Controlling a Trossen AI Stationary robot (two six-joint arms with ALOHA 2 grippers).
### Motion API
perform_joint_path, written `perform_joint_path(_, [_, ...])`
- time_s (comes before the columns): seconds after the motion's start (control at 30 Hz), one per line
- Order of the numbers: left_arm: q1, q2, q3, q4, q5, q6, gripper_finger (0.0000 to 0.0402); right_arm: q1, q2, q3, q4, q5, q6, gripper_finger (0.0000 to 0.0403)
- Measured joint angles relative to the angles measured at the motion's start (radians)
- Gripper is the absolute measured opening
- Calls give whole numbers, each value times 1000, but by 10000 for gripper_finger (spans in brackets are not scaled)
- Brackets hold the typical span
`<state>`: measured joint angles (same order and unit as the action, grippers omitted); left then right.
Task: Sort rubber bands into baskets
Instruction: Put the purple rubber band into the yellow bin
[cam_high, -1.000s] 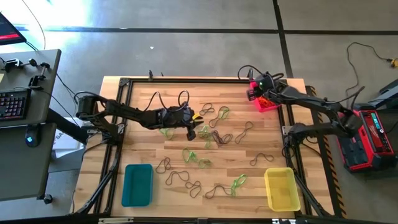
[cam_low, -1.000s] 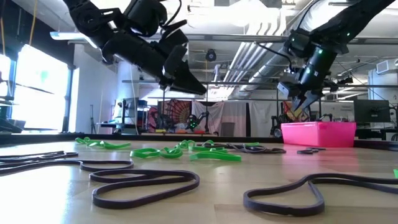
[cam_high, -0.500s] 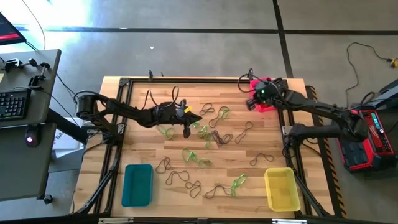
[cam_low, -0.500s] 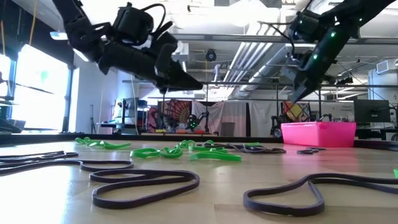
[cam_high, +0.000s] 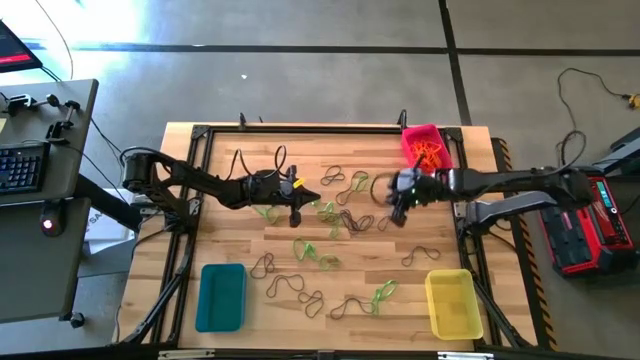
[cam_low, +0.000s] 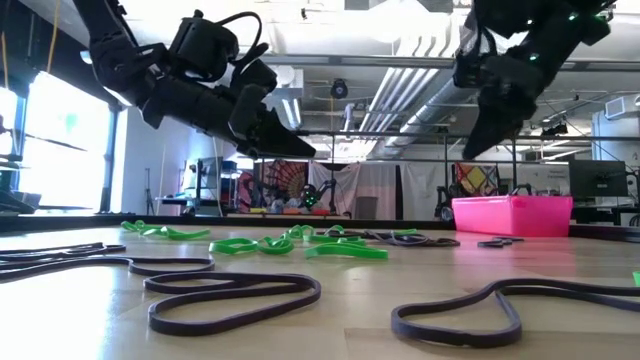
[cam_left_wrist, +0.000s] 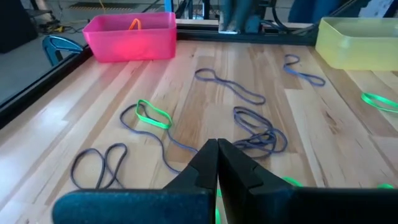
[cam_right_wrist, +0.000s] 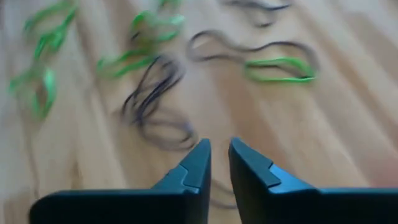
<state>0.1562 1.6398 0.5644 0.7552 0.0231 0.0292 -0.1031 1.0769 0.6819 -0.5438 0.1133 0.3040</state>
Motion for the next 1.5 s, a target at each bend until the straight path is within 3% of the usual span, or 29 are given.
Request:
perform_joint_path(0.27, [0, 0, 0, 2, 0, 1, 1, 146, 152, 0, 4, 14, -43, 113])
perform_joint_path(0.73, [0, 0, 0, 0, 0, 0, 0, 115, 371, 0, -14, 8, -401, 178])
perform_joint_path(1.1, [0, 0, -1, -1, 0, 0, 0, 73, 414, 3, -7, 16, -470, 174])
perform_joint_path(1.5, [0, 0, -1, -2, 0, 1, 0, -34, 416, 1, -1, -142, -488, 97])
